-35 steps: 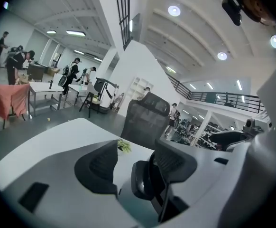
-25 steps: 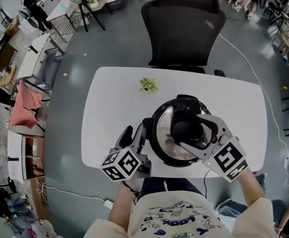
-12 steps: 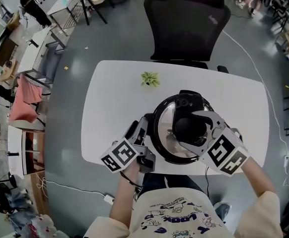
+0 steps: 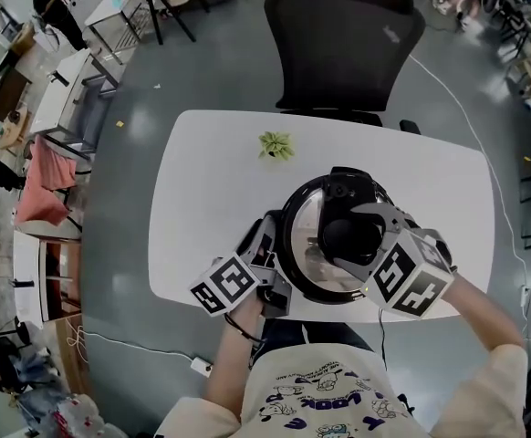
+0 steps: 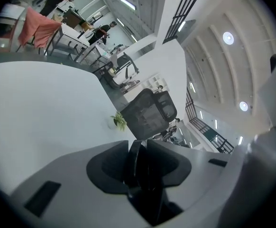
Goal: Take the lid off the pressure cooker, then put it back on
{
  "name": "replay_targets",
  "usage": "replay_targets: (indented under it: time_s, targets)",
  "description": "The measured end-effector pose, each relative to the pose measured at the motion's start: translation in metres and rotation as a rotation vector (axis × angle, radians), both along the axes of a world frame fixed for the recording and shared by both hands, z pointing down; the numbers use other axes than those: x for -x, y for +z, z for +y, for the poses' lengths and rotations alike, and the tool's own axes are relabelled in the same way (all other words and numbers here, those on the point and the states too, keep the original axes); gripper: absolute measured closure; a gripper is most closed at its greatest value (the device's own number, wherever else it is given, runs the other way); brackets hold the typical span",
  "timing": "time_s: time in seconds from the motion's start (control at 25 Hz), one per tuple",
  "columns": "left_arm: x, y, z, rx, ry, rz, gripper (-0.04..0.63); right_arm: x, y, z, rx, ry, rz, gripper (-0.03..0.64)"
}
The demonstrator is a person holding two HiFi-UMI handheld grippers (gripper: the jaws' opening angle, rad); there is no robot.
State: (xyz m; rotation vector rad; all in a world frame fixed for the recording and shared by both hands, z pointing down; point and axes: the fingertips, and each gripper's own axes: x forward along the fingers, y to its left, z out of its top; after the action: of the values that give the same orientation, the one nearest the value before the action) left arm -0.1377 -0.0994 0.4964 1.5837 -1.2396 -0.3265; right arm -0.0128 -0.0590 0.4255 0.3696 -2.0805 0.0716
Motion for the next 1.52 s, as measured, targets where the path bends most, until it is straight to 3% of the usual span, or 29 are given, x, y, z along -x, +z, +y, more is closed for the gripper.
replay_targets:
  time_s: [0.36, 0.68, 1.52]
  targets:
    - [0.0002, 0.0003, -0.0001, -0.006, -0.007, 0.017, 0.468, 0.0004, 0.0045, 0.0026, 0.075, -0.066, 0.064, 0.310]
    - [0.0032, 0.0018, 0.0000, -0.008, -0.034, 0.022, 0.471, 0.0005, 0.0098, 0.0035, 0.149, -0.058, 0.165, 0.313]
    - [0.0042, 0.0020, 0.0040, -0.018, -0.069, 0.043, 0.477, 0.0004, 0.0081, 0.0001, 0.115, 0.039, 0.127, 0.308]
